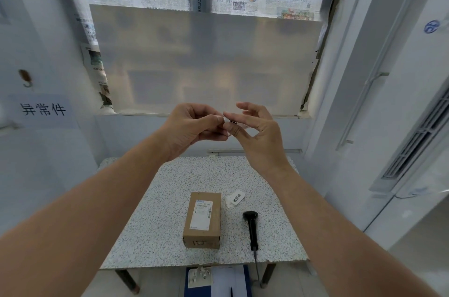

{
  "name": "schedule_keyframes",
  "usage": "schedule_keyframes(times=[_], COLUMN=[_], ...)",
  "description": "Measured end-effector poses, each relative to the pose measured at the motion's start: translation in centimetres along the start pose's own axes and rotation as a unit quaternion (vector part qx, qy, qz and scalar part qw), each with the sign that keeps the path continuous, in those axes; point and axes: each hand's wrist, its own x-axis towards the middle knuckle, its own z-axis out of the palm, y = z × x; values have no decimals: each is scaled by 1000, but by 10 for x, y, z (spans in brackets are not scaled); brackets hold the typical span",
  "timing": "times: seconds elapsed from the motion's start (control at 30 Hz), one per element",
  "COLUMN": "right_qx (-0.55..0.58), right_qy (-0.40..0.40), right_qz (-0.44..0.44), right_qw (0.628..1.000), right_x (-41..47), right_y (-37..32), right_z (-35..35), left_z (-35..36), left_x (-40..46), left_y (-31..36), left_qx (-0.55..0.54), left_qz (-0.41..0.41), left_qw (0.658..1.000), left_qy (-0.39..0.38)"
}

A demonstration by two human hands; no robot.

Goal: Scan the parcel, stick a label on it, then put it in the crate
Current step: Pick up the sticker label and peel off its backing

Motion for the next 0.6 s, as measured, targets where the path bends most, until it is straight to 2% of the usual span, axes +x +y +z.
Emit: schedule_keyframes(times=[0.33, 0.6], right_qx=[-2, -20], right_qy=[-1, 5], right_qz=[7, 18], right_qw=[1000, 1000], right_x=[-2, -5], right_y=[-1, -1], right_z=[-6, -9], left_z=[5, 10], left_x=[1, 6], left_y=[2, -1], left_qx=[40, 106], left_qz=[6, 52], left_qw=[999, 993], left_qy=[3, 16])
